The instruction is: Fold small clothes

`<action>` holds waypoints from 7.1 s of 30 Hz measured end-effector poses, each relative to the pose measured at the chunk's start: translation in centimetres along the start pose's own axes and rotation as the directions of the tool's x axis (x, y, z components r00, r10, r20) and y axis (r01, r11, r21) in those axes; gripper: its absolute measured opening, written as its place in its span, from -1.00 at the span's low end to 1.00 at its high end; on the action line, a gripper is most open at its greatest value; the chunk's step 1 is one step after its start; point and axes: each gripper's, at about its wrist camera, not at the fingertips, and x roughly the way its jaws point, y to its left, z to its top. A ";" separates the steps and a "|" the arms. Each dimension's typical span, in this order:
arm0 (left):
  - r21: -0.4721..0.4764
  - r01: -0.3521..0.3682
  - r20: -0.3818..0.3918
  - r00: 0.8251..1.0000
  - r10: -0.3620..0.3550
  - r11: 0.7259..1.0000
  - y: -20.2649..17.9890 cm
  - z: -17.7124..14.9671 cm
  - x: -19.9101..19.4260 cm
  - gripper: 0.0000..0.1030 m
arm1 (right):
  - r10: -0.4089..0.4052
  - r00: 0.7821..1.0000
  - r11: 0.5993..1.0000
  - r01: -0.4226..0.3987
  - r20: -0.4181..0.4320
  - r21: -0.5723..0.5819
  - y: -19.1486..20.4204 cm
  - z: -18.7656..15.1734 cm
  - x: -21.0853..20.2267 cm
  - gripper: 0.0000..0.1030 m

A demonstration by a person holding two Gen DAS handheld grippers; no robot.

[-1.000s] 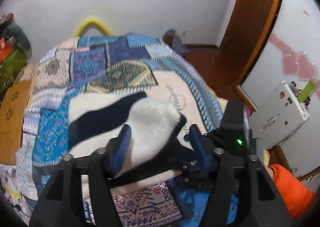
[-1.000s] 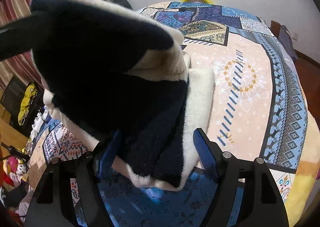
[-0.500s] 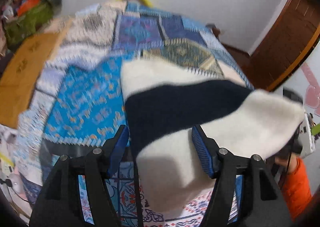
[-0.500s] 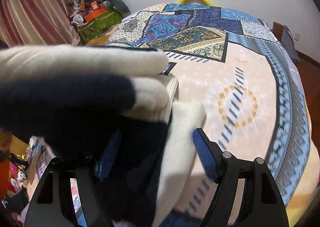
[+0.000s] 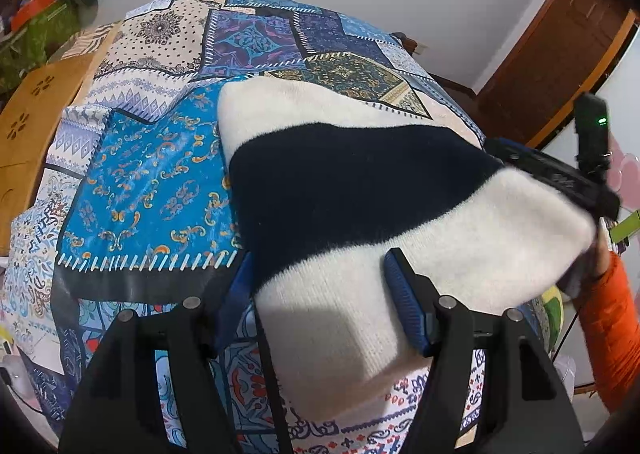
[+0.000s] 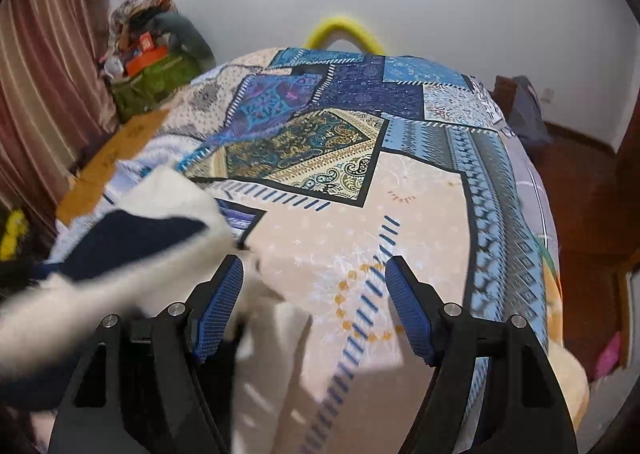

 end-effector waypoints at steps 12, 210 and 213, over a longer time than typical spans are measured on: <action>0.082 -0.118 0.131 0.986 0.106 0.990 -2.2 -2.8 -4.6 0.27 | 0.263 0.962 0.963 -0.257 -0.073 0.075 5.6 -3.4 -4.5 0.59; 0.019 -0.249 0.741 0.654 0.154 0.968 -9.1 -13.5 -32.8 0.90 | 0.201 0.793 0.968 -0.072 0.575 -0.239 23.4 -7.9 -25.5 0.94; 0.017 -0.252 0.742 0.652 0.157 0.968 -9.1 -13.6 -32.6 0.92 | 0.200 0.794 0.969 -0.074 0.574 -0.236 23.3 -7.8 -25.4 0.94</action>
